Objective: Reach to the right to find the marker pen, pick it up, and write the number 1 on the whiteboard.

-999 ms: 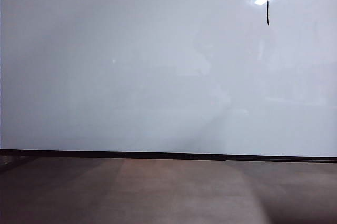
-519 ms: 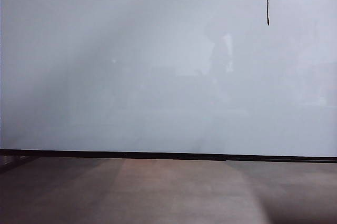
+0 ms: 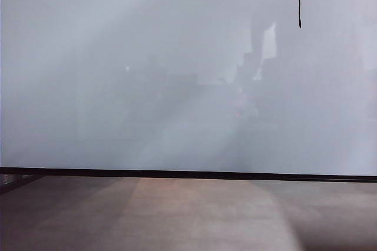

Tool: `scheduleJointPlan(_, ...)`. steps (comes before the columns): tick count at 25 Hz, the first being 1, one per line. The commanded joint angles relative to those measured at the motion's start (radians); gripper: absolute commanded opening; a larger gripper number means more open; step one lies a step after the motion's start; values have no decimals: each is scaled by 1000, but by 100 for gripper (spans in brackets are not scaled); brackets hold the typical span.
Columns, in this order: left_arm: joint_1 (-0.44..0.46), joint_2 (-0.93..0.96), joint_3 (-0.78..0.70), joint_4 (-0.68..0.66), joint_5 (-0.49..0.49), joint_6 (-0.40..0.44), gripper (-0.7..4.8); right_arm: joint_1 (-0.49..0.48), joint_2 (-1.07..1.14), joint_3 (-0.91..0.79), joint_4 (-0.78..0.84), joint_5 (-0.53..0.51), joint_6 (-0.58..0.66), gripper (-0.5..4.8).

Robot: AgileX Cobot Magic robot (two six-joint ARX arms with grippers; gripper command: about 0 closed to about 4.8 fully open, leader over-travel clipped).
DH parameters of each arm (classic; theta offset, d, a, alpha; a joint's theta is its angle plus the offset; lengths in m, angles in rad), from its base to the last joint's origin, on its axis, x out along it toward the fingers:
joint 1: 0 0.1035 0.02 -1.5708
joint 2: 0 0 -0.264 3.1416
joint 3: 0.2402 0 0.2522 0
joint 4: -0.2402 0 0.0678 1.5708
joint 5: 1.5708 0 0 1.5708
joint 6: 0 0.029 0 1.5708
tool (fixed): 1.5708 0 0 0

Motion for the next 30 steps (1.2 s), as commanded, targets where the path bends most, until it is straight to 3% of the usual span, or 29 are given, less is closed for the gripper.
scheduleJointPlan(1, 0, 1, 0, 12, -2, 1, -1, 0, 0, -6, -20, 8, 0, -5)
scheduleJointPlan(6, 0, 1, 0, 12, -1, 1, -1, 0, 0, -6, -5, 56, 0, -5)
scheduleJointPlan(12, 0, 1, 0, 12, -2, 1, -1, 2, 0, -6, -5, 4, 0, -5)
scheduleJointPlan(30, 0, 1, 0, 12, -1, 1, -1, 2, 0, -6, -6, 4, 0, -5)
